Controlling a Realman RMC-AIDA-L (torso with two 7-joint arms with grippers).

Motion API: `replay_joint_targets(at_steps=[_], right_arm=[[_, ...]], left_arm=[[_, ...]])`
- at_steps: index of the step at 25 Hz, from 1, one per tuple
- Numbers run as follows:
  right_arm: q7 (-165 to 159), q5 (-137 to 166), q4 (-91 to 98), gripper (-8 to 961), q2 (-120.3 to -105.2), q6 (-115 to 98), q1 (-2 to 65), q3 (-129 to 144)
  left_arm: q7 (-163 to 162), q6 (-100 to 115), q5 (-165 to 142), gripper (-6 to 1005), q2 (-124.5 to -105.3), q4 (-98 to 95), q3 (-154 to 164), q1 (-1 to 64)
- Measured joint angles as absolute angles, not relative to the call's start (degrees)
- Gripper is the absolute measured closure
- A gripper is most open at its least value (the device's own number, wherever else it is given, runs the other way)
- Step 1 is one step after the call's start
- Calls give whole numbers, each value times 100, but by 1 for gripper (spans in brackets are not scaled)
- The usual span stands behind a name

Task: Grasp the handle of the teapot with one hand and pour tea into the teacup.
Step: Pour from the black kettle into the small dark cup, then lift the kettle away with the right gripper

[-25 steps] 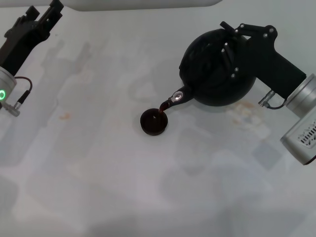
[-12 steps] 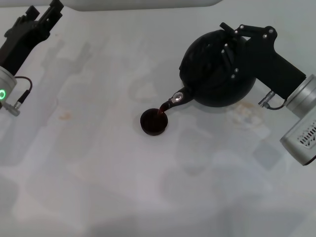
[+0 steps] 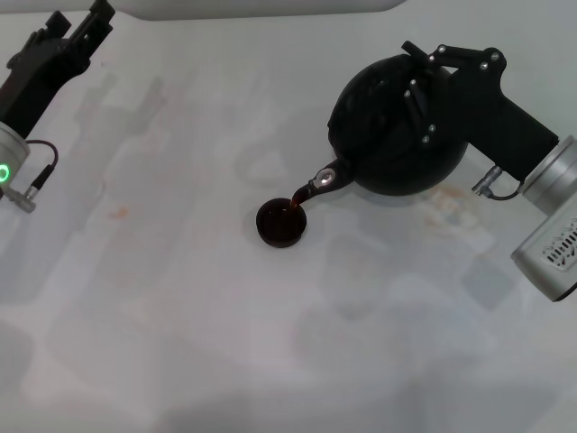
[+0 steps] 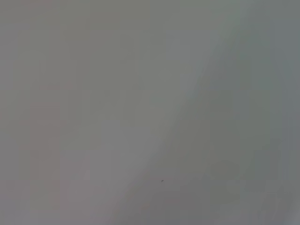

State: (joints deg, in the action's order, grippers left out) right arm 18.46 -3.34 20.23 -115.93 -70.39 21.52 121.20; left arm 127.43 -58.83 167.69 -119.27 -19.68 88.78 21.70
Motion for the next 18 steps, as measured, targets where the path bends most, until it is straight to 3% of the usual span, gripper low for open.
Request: replay_joint_targets(at_steps=[18], right_arm=[[1519,-326,2071,843,-11578,-7169,2122,12120]], left_arm=[[12743,-5889,16769,151,-11926,-1969,8894,2170]])
